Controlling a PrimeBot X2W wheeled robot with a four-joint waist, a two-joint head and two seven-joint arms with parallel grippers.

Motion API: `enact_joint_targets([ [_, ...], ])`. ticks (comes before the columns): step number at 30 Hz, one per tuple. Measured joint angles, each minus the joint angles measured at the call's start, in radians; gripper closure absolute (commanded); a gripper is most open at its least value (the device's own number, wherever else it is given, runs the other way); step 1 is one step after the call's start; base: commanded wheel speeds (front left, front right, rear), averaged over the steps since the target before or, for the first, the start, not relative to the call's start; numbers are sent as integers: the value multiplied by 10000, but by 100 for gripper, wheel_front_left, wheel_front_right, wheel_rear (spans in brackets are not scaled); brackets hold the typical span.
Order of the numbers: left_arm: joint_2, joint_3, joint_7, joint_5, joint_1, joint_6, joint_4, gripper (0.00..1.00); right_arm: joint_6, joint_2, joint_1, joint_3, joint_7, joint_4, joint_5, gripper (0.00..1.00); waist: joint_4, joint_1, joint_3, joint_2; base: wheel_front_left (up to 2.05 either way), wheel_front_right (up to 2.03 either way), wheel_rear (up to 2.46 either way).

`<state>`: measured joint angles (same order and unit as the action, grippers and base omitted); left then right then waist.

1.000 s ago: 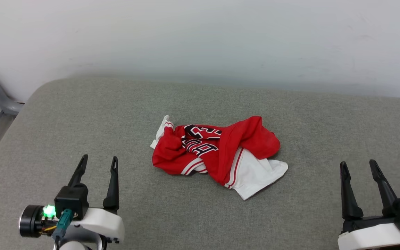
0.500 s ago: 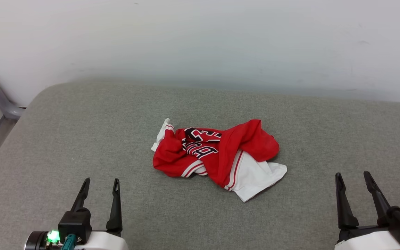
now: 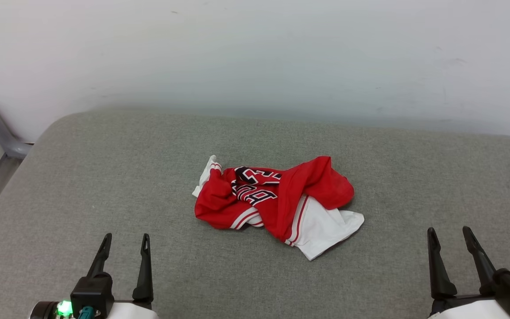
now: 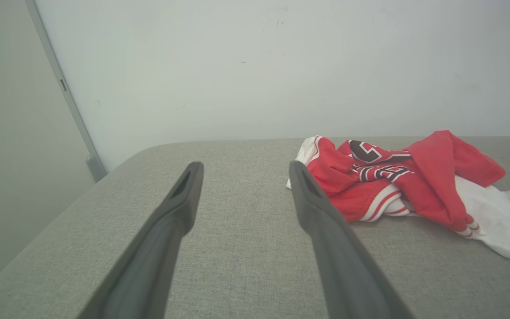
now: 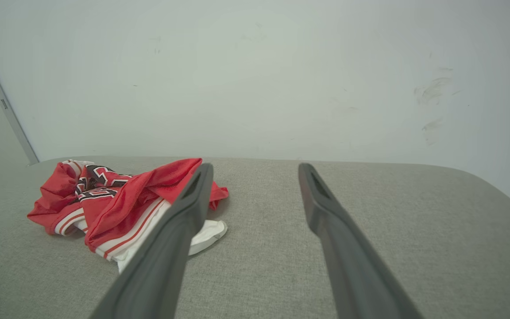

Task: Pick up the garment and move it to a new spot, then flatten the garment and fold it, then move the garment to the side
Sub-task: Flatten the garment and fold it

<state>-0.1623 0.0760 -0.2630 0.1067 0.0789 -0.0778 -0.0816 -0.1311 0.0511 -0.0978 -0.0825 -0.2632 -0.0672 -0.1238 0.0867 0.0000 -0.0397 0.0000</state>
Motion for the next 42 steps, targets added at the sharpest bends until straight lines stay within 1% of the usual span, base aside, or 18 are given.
enact_joint_targets([
  [13, 345, -424, 0, -435, 90, 506, -31, 0, 0, 0, -17, 4, 0, -13, -75, 0, 4, 0, -33, 0, 0, 0, 0],
  [23, 483, -558, 0, -629, 89, 663, -88, 0, 0, 0, 74, -77, 2, 102, 61, 0, 55, 0, -11, 0, 0, 0, 0],
  [26, 522, -573, 0, -675, 74, 690, -105, 0, 0, 0, 535, -113, 0, 378, 395, 0, 86, 0, 30, 0, 0, 0, 0],
  [27, 568, -566, 0, -694, 20, 715, -117, 0, 0, -2, 1254, -119, 0, 685, 786, 0, 119, 1, 91, 0, 0, 0, 0],
  [30, 621, -543, 0, -736, -50, 777, -127, 0, 0, 0, 2153, -31, 0, 920, 1087, 0, 182, 1, 183, 0, 0, 0, 0],
  [33, 654, -531, 0, -763, -132, 836, -151, 0, 0, 167, 3041, 418, -2, 857, 1267, 0, 247, 1, 283, 0, 0, 0, 0],
  [36, 673, -531, 0, -767, -221, 867, -178, 0, -2, 761, 3899, 1170, -2, 378, 1024, 0, 306, 2, 354, 0, 0, 0, 0],
  [38, 698, -516, 0, -775, -238, 874, -192, 0, 0, 1243, 4394, 1866, 0, -196, 746, 0, 349, 2, 388, 0, 0, 0, 0],
  [40, 706, -522, 0, -777, -247, 882, -207, 0, -2, 1630, 4866, 2592, 324, -608, 311, 0, 390, 2, 421, 0, 0, 0, 0],
  [42, 729, -500, 0, -782, -279, 890, -194, 0, -2, 2046, 5404, 3388, 943, -794, -232, 0, 425, 2, 495, 0, 0, 0, 0],
])
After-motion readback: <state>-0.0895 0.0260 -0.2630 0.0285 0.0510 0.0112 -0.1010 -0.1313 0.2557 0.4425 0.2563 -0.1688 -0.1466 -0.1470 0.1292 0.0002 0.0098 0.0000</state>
